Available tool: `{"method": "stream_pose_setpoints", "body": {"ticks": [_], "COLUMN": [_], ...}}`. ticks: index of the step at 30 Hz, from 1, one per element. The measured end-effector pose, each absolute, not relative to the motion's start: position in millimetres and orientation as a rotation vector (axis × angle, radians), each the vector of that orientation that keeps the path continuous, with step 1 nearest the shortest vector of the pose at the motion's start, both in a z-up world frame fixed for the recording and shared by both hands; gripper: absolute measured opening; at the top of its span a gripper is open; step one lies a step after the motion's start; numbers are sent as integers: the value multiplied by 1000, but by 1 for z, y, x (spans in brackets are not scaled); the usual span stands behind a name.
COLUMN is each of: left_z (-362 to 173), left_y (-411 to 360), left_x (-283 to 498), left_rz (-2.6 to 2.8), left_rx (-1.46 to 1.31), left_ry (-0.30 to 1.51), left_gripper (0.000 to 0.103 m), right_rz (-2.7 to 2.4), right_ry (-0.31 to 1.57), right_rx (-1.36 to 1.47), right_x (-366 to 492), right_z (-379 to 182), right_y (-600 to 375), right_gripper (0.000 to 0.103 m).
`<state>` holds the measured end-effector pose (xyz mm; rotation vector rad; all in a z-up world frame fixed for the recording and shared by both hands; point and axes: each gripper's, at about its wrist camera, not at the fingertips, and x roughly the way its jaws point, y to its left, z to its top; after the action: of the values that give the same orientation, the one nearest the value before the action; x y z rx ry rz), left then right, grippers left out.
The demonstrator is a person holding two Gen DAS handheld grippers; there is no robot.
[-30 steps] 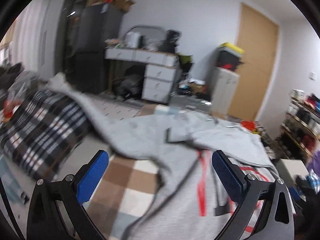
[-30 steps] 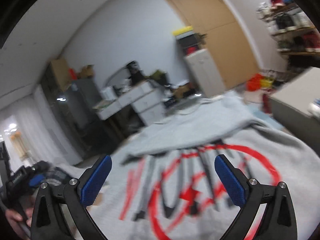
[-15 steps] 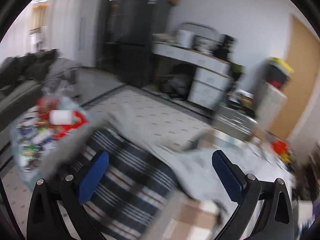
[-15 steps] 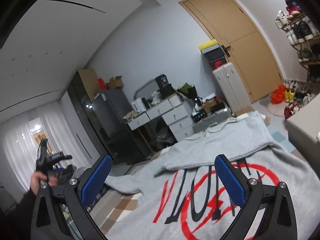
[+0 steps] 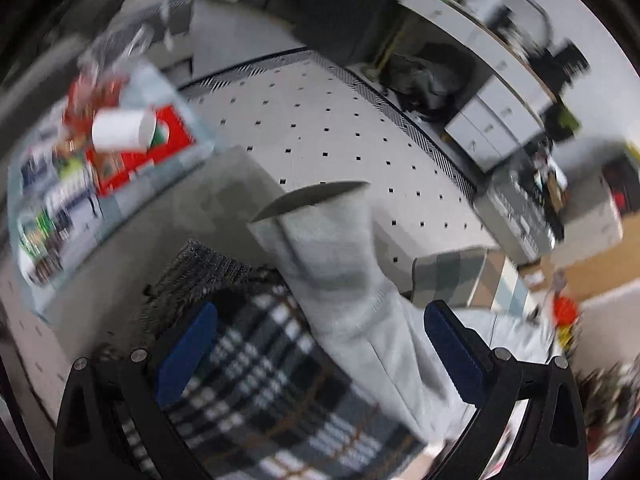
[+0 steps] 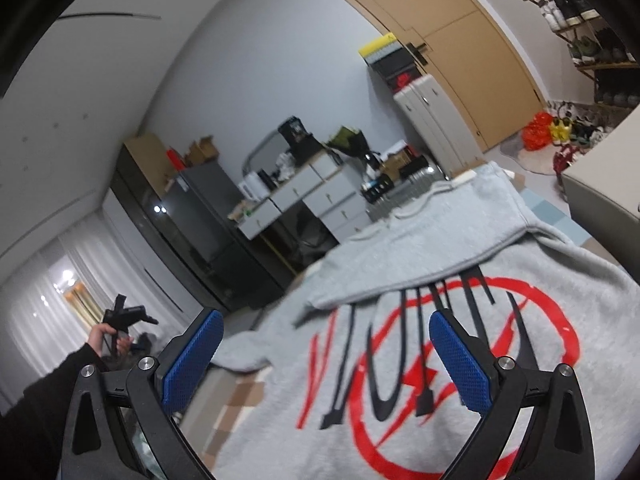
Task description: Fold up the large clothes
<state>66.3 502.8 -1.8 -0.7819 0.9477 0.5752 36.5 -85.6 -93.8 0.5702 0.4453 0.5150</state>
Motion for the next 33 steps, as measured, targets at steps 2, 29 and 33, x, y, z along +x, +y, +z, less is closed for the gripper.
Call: {"method": "stream_pose_setpoints", "body": {"ticks": [2, 29, 33], "left_z": [-9, 3, 18], "left_y": [504, 511, 505], "left_x": [64, 65, 63], "left_rz": [553, 615, 596], "left_rx": [-857, -829, -805], "left_ry": [916, 768, 725], "left_gripper": [101, 4, 4], "right_rz": [518, 560, 567], "right_ry": [470, 560, 543], "right_rx": [583, 640, 660], "right_x": [42, 44, 41], "right_z": [-100, -107, -104], "right_y": [-84, -74, -79], "right_gripper": [103, 103, 103]}}
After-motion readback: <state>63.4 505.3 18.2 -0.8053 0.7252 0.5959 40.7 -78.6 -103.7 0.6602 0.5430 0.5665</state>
